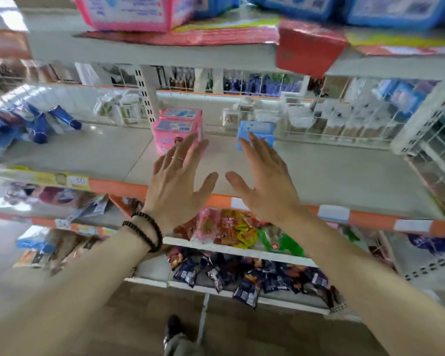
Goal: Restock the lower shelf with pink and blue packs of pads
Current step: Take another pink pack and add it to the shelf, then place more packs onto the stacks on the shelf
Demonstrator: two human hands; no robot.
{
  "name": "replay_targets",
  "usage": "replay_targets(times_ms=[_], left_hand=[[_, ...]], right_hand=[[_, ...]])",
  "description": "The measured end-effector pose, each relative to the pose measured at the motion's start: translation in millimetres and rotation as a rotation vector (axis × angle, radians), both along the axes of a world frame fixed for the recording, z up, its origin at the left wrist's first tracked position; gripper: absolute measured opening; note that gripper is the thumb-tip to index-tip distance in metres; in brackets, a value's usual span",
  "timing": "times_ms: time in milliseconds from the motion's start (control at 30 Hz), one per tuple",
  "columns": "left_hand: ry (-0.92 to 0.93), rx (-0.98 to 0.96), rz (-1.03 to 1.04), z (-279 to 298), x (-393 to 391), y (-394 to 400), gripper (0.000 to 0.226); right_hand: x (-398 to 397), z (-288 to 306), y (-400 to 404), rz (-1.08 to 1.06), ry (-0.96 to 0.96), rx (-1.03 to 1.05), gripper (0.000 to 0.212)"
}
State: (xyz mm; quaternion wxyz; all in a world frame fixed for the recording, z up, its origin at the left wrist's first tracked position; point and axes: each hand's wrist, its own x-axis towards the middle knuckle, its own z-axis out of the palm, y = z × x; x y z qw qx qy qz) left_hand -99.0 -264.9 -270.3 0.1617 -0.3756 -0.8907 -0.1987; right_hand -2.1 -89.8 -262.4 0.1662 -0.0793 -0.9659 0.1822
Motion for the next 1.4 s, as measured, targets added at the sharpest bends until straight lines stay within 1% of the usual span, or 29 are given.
replay_targets(times_ms=[67, 167, 300, 467, 800, 1167, 1400], left_hand=[[0.034, 0.016, -0.02, 14.6, 24.9, 6.7, 0.067], [0.094, 0.076, -0.081, 44.7, 48.0, 21.2, 0.067], [0.167, 0.179, -0.129, 86.9, 61.2, 40.8, 0.061], [0.235, 0.22, -0.18, 118.8, 64.9, 58.2, 0.059], [0.27, 0.253, -0.229, 147.9, 46.8, 52.6, 0.06], [0.285, 0.278, -0.272, 167.6, 8.5, 30.3, 0.059], [0.322, 0.317, -0.336, 186.2, -8.5, 35.8, 0.058]], right_hand=[[21.2, 10.7, 5.2, 0.017, 0.061, -0.035, 0.08], [48.4, 30.7, 15.7, 0.03, 0.206, -0.012, 0.072], [71.0, 66.5, 31.9, 0.027, 0.366, -0.022, 0.067], [82.1, 107.8, 45.4, -0.022, 0.502, 0.053, 0.063], [70.6, 141.8, 41.0, -0.074, 0.555, 0.115, 0.063], [38.8, 154.7, 14.0, -0.099, 0.587, 0.16, 0.062], [25.6, 172.5, 11.9, -0.142, 0.635, 0.228, 0.062]])
